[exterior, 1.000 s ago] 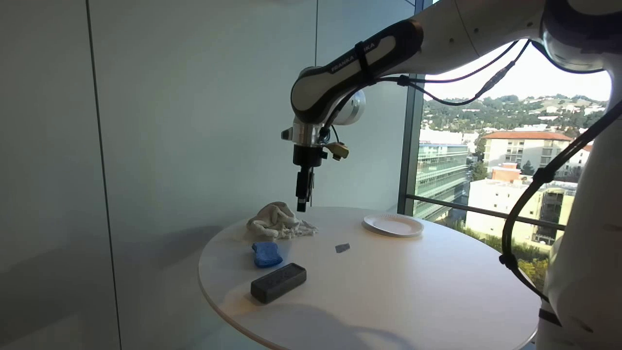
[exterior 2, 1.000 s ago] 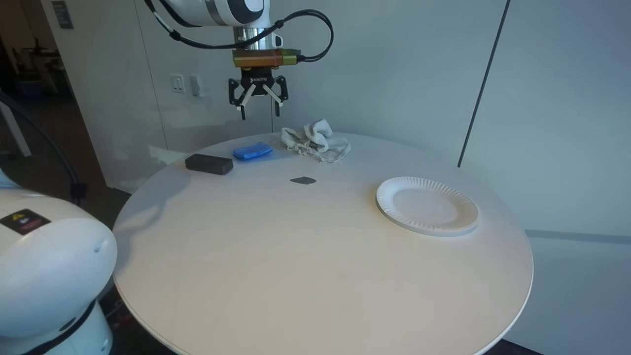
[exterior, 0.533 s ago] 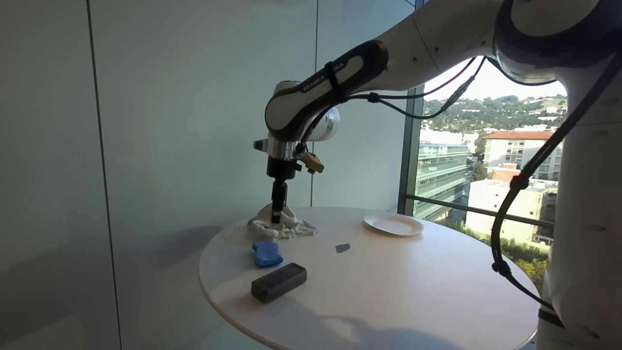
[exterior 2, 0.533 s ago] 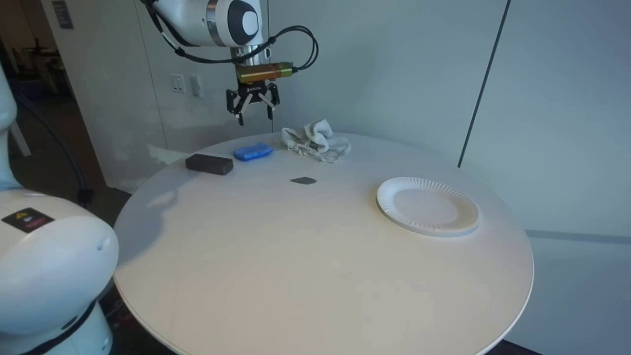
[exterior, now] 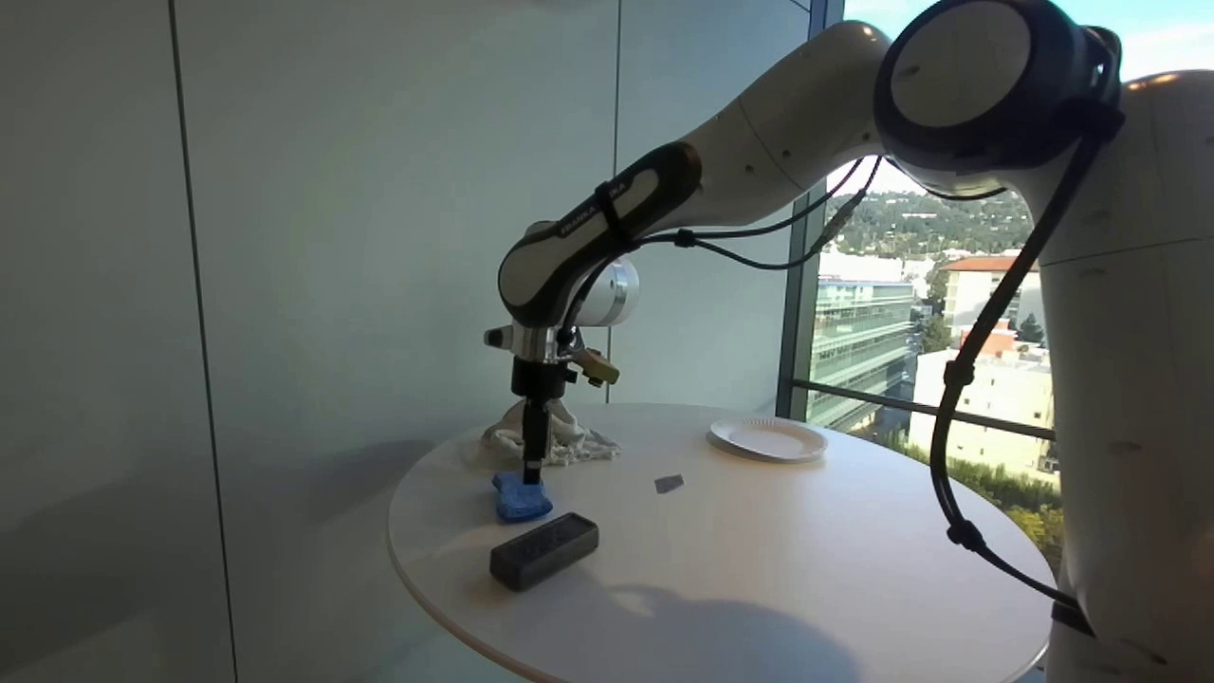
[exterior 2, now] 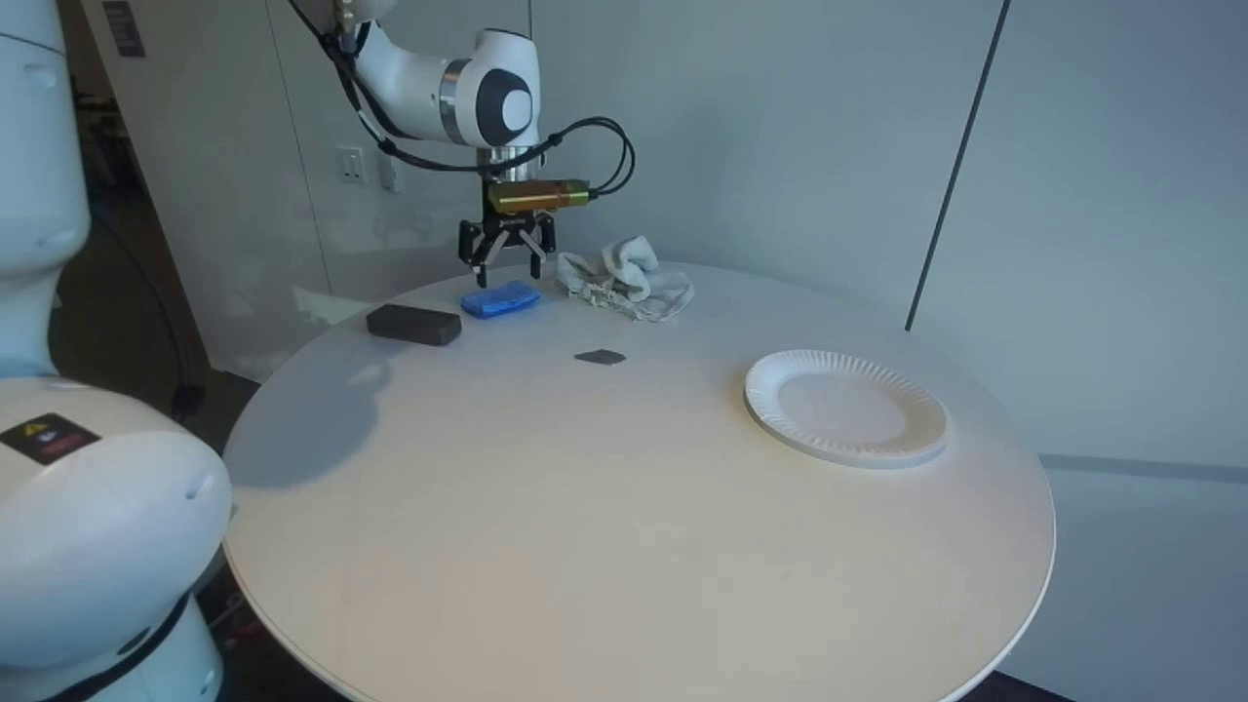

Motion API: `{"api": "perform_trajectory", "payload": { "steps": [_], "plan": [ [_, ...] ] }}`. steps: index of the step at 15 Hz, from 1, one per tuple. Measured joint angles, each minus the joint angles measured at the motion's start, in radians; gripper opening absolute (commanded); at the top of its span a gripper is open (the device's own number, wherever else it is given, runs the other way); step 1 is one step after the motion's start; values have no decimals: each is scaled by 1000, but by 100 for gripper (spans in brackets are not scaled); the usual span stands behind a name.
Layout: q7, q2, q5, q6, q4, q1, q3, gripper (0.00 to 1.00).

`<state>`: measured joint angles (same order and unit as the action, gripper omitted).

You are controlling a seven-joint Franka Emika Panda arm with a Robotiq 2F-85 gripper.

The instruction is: Use the white towel to wipe the table, then put the blue sponge on the white plate

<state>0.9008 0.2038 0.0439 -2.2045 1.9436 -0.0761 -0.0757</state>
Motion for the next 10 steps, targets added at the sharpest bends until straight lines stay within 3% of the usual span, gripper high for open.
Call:
{"api": "perform_trajectory", "payload": {
  "steps": [4,10],
  "plan": [
    [-3,43,21,19,-11,16,-4,100],
    [-177,63,-16,83,-86,-6,-26,100]
  ]
}}
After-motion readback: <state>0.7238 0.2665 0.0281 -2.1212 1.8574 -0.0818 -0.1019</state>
